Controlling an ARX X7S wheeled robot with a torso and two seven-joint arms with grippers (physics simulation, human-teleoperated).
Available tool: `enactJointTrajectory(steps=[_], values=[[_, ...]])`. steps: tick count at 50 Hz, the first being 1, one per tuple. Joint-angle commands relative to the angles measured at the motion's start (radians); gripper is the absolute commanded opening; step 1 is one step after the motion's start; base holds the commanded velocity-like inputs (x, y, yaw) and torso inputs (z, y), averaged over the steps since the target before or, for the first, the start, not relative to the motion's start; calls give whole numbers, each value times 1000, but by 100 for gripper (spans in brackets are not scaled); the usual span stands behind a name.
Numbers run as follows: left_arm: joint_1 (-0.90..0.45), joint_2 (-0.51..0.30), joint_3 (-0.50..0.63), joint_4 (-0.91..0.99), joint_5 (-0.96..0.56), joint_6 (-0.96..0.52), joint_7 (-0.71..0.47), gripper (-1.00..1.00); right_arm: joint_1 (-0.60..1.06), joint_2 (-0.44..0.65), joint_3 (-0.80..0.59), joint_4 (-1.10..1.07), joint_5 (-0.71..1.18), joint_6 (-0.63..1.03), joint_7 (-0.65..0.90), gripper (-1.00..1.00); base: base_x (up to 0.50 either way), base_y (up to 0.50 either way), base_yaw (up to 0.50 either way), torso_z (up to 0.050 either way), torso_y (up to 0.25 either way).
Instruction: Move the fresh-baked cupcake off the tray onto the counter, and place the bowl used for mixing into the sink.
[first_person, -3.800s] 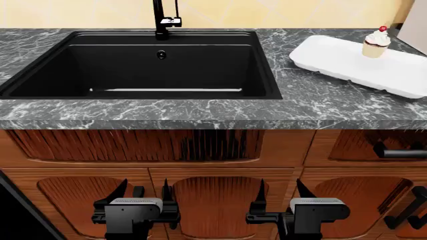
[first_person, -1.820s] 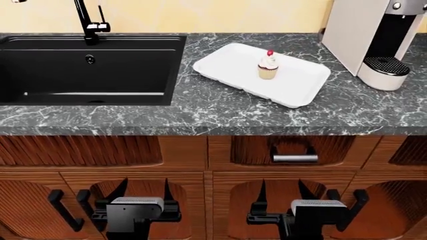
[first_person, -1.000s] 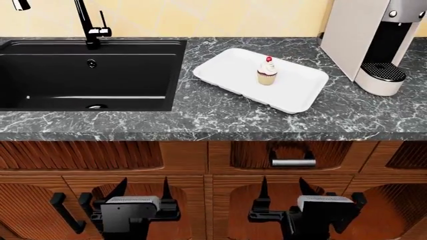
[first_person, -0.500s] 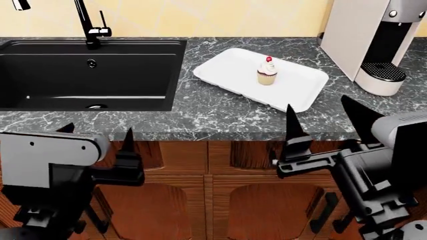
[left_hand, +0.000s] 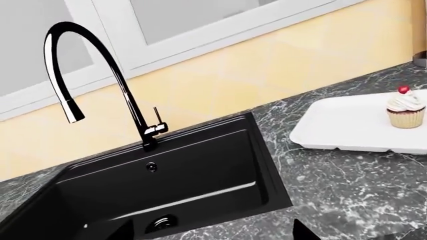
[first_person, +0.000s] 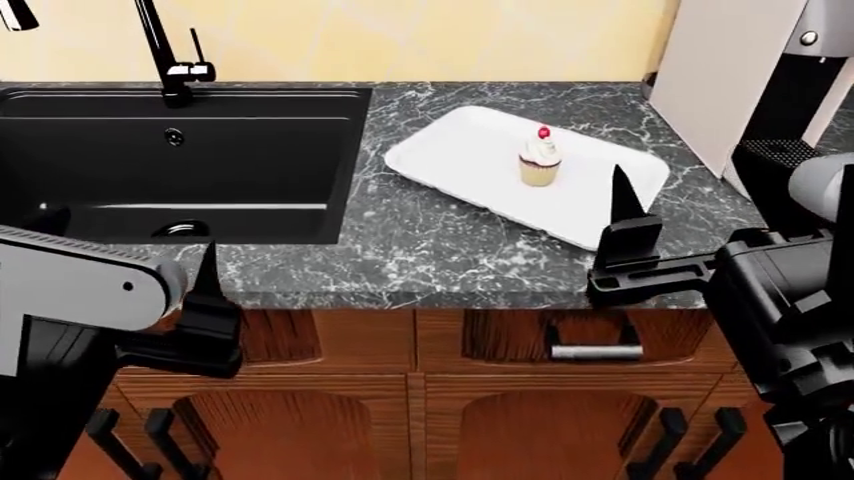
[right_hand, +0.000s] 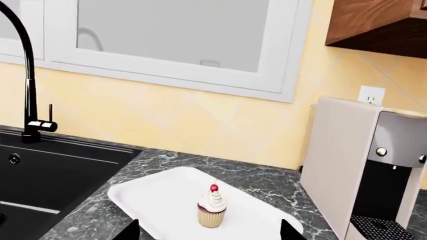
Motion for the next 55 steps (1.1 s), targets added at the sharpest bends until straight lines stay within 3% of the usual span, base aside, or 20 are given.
enactJointTrajectory(steps=[1,17,28,55], values=[[-89,-27,37,-7,-81,-17,-60,100,52,-3,-21,17,27,21,24,100,238,0,0,0,0],[-72,-11,41,-12,-45,-23,-40,100,38,-9,-33,21,-4,26,18,100,241,0,0,0,1],[-166,-21,89,-34,-110,-34,-82,100,52,-18,-44,21,5,36,29,100,242,0,0,0,1],[-181,-20,119,-52,-100,-43,-79,100,30,-22,-56,38,-28,36,18,100,241,0,0,0,2]])
